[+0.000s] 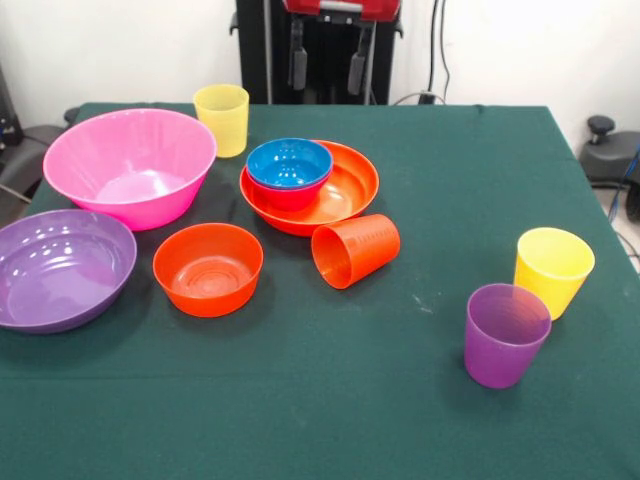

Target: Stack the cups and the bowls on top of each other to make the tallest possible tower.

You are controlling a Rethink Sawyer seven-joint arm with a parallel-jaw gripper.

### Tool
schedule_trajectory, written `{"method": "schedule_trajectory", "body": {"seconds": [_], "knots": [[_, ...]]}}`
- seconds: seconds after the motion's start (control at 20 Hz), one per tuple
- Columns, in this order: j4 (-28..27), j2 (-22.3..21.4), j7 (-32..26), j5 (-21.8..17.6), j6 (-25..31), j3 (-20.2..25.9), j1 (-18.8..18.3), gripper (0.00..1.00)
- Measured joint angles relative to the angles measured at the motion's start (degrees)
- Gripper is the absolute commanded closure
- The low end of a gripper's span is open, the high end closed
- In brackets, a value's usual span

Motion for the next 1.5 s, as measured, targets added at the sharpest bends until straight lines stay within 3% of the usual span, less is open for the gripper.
{"method": "schedule_trajectory", "body": {"seconds": [0.75,1.5], "knots": [[-5.22,4.02,0.00,-1.75,0.67,4.22,-4.24,0.00],[-11.26,7.77,-1.79,-4.88,6.92,8.89,-10.33,0.00]]}}
